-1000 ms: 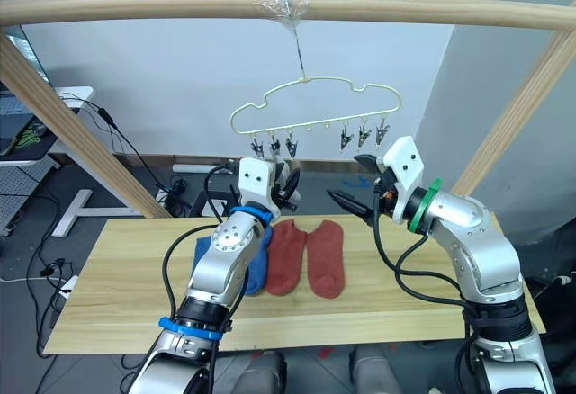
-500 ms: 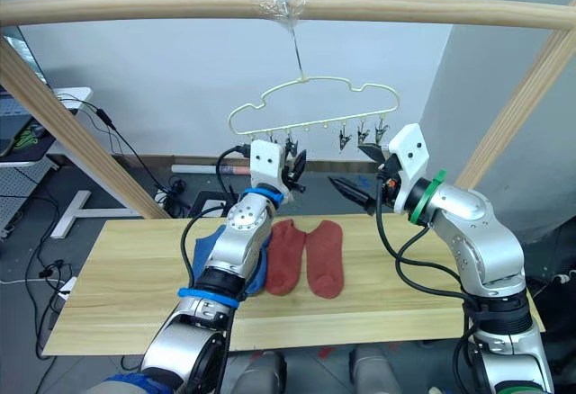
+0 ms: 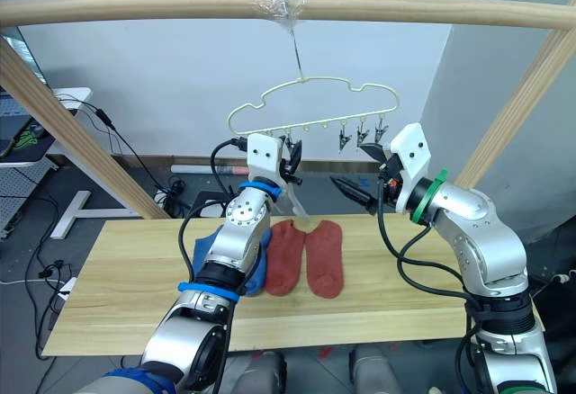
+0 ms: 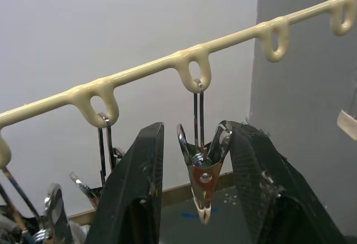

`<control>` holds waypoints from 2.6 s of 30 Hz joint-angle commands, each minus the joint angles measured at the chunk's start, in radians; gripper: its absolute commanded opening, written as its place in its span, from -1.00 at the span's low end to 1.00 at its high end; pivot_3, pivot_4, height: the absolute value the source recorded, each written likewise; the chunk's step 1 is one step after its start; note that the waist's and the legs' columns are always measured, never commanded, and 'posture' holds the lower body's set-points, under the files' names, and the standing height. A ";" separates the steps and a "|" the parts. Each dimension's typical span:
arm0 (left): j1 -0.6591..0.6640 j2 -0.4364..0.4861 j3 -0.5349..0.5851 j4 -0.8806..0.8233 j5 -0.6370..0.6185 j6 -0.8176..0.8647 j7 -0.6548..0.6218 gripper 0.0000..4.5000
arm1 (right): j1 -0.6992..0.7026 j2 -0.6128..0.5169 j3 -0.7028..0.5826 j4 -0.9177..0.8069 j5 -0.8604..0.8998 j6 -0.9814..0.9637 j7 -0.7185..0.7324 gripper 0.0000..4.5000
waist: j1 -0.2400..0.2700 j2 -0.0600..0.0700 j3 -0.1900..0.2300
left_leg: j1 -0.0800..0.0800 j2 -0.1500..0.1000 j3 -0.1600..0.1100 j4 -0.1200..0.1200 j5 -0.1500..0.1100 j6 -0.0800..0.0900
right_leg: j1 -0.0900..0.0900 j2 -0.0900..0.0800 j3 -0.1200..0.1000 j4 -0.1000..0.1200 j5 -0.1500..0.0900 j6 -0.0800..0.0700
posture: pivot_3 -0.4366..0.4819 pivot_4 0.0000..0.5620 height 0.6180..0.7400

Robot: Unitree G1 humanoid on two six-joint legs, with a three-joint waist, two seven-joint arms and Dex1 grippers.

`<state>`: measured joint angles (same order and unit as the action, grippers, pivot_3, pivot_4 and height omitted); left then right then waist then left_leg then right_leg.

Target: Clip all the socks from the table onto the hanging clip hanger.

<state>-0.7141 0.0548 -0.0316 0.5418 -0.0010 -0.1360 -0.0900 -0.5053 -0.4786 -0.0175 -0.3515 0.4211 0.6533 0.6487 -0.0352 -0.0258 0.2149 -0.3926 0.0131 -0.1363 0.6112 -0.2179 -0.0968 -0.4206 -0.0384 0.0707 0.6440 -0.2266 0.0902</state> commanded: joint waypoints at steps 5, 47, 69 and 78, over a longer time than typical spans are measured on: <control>-0.027 0.000 0.008 -0.015 0.006 -0.026 0.003 -0.21 | -0.014 -0.013 -0.015 -0.020 0.010 -0.023 0.004 1.00 | 0.000 0.000 0.000 | 0.000 0.000 0.000 0.000 0.000 0.000 | 0.000 0.000 0.000 0.000 0.000 0.000 | -0.13 -0.44 1.00; 0.041 0.068 0.109 -0.350 -0.388 0.492 -0.324 -0.95 | 0.034 0.129 0.355 0.490 -0.370 -0.310 -0.085 1.00 | -0.029 0.000 0.000 | 0.002 0.000 0.000 0.001 0.000 0.000 | 0.001 0.000 0.000 0.002 0.002 -0.004 | -0.10 -0.40 1.00; 0.127 0.128 0.170 -0.625 -0.545 0.803 -0.292 -0.95 | -0.151 0.366 0.329 1.305 -0.517 -0.531 -0.128 0.11 | -0.017 0.000 -0.001 | 0.009 0.000 -0.001 0.001 0.001 0.000 | 0.007 0.000 0.000 0.003 0.003 -0.005 | 0.08 -0.44 1.00; 0.085 0.163 0.226 -0.603 -0.696 0.962 -0.341 -0.95 | 0.095 0.155 0.390 0.805 -0.584 -0.612 0.018 -0.99 | -0.014 0.000 -0.002 | 0.012 0.000 -0.001 0.001 0.001 0.000 | 0.011 0.000 0.000 0.001 0.001 0.000 | 0.03 -0.42 1.00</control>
<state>-0.6048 0.2086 0.1697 -0.0374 -0.6440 0.7947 -0.4075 -0.4256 -0.2866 0.3595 0.5525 -0.1308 0.0842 0.6393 -0.0495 -0.0253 0.2133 -0.3803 0.0132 -0.1375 0.6121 -0.2172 -0.0965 -0.4092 -0.0380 0.0707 0.6453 -0.2259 0.0899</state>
